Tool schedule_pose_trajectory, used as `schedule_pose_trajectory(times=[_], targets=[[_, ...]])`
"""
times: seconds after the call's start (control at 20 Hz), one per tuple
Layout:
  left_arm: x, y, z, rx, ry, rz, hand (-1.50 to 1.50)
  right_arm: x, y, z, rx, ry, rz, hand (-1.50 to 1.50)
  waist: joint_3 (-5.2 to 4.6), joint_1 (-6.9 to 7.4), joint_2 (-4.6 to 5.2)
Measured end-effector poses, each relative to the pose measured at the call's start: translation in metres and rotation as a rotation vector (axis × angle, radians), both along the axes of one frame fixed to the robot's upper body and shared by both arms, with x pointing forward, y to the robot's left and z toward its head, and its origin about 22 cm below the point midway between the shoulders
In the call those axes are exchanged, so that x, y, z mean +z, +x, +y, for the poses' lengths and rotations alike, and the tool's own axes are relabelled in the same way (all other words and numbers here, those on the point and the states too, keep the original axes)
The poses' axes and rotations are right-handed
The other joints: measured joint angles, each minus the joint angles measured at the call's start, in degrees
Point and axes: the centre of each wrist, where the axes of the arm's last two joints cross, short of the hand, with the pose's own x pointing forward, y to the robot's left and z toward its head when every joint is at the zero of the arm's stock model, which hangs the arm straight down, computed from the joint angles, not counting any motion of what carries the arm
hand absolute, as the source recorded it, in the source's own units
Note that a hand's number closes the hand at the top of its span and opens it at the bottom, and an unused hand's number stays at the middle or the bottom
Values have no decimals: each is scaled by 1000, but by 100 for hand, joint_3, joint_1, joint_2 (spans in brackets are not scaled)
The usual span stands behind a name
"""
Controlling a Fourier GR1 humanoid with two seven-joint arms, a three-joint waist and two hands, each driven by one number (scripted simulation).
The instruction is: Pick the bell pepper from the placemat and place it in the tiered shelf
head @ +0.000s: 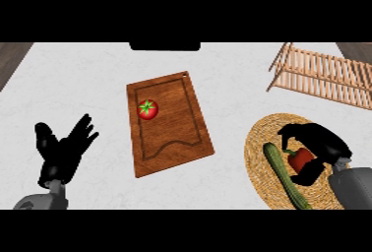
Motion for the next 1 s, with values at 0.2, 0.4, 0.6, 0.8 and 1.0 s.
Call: schedule_pose_trajectory(times=[0.2,0.4,0.6,0.8,1.0], targets=[[-2,-1,2,-2,-6,-2,0,-3,-7,5,36,48,-15,150,7,-19,-9],[-1,-4,1,-3,-5,-10,0,7,-20,10,66,121,-61,150,32,-42,14],[-1,-5,2,0,-6,-10,0,11,-16,28,-115,191,-84,150,49,-44,32],[-3,-6,3,6,-3,-9,0,32,-9,45,-316,280,-143,150,65,-74,25],[-2,-8,4,16,-1,2,0,86,-14,61,-402,334,-288,150,60,-119,6]])
